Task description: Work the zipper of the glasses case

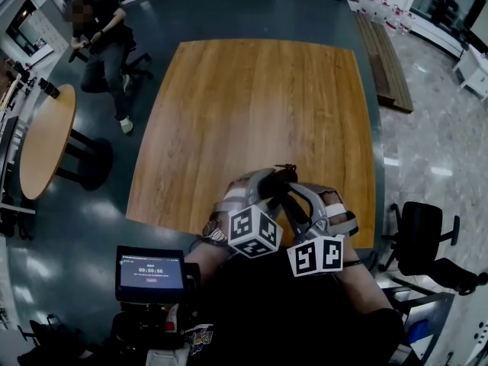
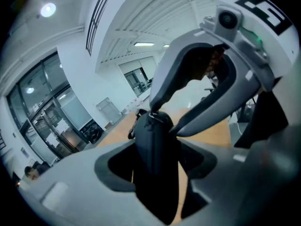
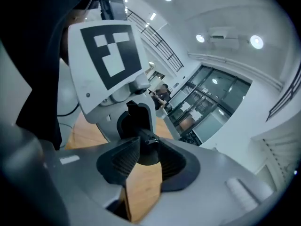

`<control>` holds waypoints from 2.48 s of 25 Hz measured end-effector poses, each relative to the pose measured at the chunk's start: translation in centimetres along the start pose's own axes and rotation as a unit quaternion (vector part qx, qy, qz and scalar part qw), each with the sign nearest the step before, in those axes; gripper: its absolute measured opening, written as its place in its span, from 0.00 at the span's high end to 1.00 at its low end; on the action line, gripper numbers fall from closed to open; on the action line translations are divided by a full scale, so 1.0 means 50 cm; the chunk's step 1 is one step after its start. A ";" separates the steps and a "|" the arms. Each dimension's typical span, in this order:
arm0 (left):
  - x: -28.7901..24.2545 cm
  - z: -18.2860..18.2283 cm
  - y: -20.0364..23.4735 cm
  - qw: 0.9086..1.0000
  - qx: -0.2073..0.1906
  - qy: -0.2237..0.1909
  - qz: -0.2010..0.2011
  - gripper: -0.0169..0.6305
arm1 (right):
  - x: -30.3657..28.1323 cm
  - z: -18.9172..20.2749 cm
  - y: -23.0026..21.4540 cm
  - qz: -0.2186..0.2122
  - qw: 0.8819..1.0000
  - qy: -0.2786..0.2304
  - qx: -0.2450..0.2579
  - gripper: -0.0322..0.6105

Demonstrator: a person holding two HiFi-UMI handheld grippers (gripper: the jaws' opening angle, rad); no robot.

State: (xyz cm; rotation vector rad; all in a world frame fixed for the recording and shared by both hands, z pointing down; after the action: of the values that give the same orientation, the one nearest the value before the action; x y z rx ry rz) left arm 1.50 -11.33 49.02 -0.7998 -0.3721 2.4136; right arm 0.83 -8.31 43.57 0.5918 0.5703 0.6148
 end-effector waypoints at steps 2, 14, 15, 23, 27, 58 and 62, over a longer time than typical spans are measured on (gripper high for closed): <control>-0.003 0.007 -0.004 1.000 0.004 0.013 0.004 0.56 | -0.002 0.005 0.006 -0.006 1.000 0.008 0.021 0.77; -0.010 0.035 -0.005 0.996 -0.067 0.066 -0.005 0.56 | 0.003 0.027 -0.003 0.002 1.000 0.029 0.000 0.94; -0.010 0.036 -0.005 0.996 -0.064 0.066 -0.004 0.56 | 0.004 0.029 -0.008 0.007 1.000 0.028 -0.005 0.94; -0.009 0.034 -0.005 0.994 -0.098 0.045 -0.008 0.56 | 0.011 0.037 -0.012 -0.013 0.987 -0.009 -0.161 0.94; 0.007 0.014 -0.003 0.991 -0.128 -0.014 -0.028 0.56 | 0.027 0.028 -0.024 -0.044 0.948 -0.063 -0.308 0.94; 0.187 -0.154 0.064 0.873 0.265 -0.387 0.131 0.57 | 0.072 -0.028 -0.126 -0.170 0.610 -0.285 -0.720 0.94; 0.163 -0.157 0.080 0.849 0.324 -0.387 0.155 0.57 | 0.079 -0.017 -0.147 -0.098 0.724 -0.302 -0.612 0.91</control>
State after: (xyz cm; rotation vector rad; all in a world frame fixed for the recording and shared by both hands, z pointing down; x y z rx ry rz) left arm -0.77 -9.07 37.48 0.4770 0.3216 2.7964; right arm 5.62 -10.30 36.94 -0.5475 -0.4491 0.4307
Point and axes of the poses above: the fingertips, and each gripper's own axes: x backward along the fingers, y to its left, z out of its underside, the point moved 1 cm from there along x, backward along the fingers, and after that the axes turned 12 degrees about -y, right-handed, at the moved point
